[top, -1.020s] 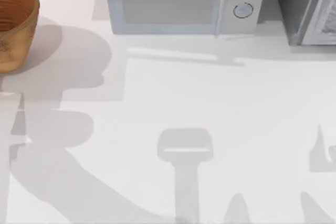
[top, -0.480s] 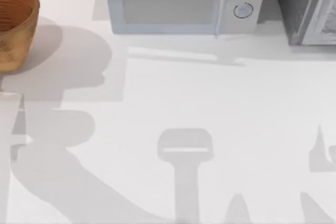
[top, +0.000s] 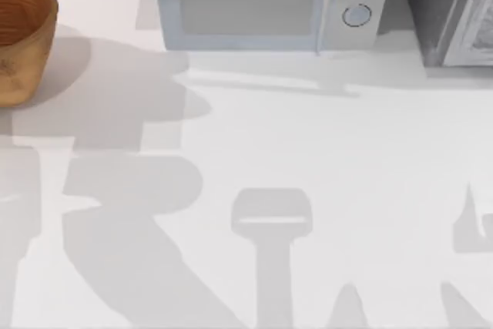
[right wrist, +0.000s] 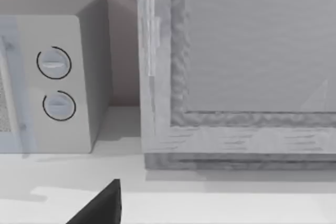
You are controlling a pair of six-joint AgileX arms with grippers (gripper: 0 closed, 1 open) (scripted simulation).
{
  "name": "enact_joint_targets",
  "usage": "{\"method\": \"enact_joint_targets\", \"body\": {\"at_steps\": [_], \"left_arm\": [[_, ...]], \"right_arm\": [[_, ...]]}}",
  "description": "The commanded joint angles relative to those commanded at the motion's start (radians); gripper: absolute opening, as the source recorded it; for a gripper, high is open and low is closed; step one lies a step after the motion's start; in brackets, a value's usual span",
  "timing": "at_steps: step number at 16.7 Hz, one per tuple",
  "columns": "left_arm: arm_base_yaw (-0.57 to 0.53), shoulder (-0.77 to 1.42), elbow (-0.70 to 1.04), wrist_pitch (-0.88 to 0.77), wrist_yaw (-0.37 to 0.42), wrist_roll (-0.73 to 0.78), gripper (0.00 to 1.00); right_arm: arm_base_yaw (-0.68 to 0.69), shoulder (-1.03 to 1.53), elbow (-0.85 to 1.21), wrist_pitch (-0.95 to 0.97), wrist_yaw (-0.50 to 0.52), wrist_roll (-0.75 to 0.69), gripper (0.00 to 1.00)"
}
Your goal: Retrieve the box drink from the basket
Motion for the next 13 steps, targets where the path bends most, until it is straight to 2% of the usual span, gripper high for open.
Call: {"method": "enact_joint_targets", "body": {"at_steps": [6, 13], "left_arm": [[-0.001, -0.123, 0.100, -0.215, -0.002, 0.001, 0.00], [0.000, -0.137, 0.112, -0.244, -0.002, 0.004, 0.00]], "right_arm": [[0.000, 0.000, 0.000, 0.000, 0.000, 0.000, 1.00], [0.000, 0.000, 0.000, 0.000, 0.000, 0.000, 1.00]]}}
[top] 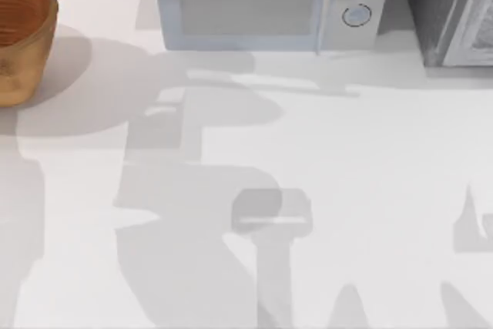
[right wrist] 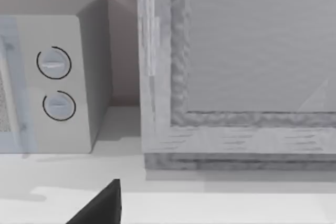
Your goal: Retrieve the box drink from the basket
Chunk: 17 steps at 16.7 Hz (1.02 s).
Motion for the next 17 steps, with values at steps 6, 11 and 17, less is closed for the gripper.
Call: {"method": "enact_joint_targets", "body": {"at_steps": [6, 11, 17], "left_arm": [[-0.029, -0.217, -0.165, -0.081, -0.037, -0.009, 0.00], [-0.087, -0.637, -0.430, -0.195, -0.100, -0.011, 0.00], [-0.176, -1.215, -0.818, -0.358, -0.191, -0.011, 0.00]], "right_arm": [[0.000, 0.000, 0.000, 0.000, 0.000, 0.000, 1.00], [0.000, 0.000, 0.000, 0.000, 0.000, 0.000, 1.00], [0.000, 0.000, 0.000, 0.000, 0.000, 0.000, 1.00]]}}
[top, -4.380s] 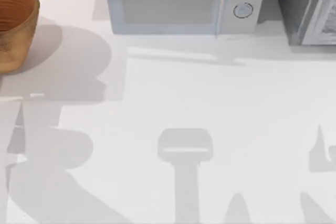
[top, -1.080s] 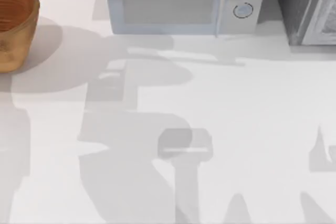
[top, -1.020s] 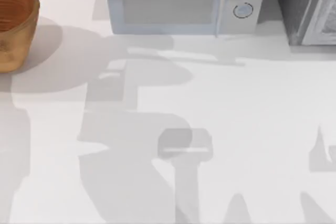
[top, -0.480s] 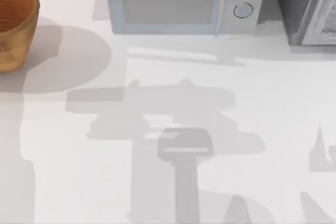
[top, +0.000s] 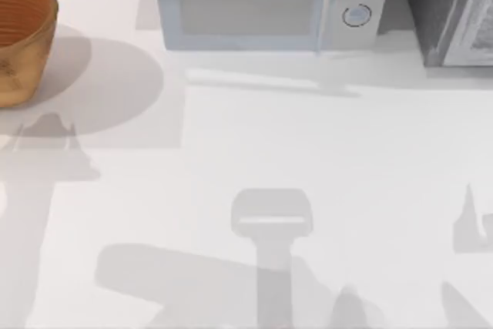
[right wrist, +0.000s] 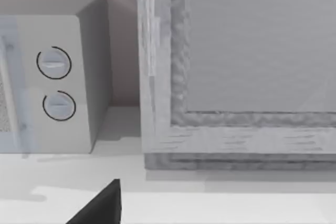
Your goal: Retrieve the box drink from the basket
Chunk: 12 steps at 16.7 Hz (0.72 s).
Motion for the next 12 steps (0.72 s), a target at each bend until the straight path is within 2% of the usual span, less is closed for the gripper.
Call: {"method": "enact_joint_targets", "body": {"at_steps": [6, 9, 12], "left_arm": [[-0.069, -0.445, -0.319, -0.138, -0.075, -0.005, 0.00], [-0.085, -0.545, -0.403, -0.177, -0.095, -0.009, 0.00], [-0.087, -0.559, -0.415, -0.183, -0.098, -0.010, 0.00]], "right_arm": [[0.000, 0.000, 0.000, 0.000, 0.000, 0.000, 1.00], [0.000, 0.000, 0.000, 0.000, 0.000, 0.000, 1.00], [0.000, 0.000, 0.000, 0.000, 0.000, 0.000, 1.00]]}}
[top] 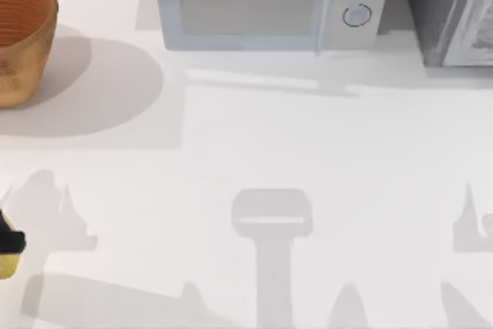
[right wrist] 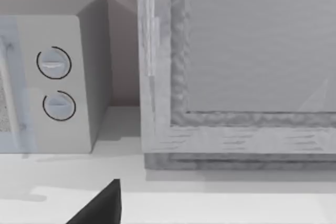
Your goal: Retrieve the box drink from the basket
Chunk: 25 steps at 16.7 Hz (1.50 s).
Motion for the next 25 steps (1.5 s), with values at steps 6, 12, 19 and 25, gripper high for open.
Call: {"method": "enact_joint_targets", "body": {"at_steps": [6, 12, 19, 25], "left_arm": [[-0.013, 0.035, 0.013, 0.006, -0.027, -0.002, 0.00], [-0.189, 0.342, 0.189, 0.096, -0.310, -0.021, 0.00], [-0.550, 0.954, 0.587, 0.322, -0.868, -0.037, 0.00], [-0.877, 1.520, 0.956, 0.538, -1.376, -0.045, 0.00]], "right_arm": [[0.000, 0.000, 0.000, 0.000, 0.000, 0.000, 1.00], [0.000, 0.000, 0.000, 0.000, 0.000, 0.000, 1.00], [0.000, 0.000, 0.000, 0.000, 0.000, 0.000, 1.00], [0.000, 0.000, 0.000, 0.000, 0.000, 0.000, 1.00]]}}
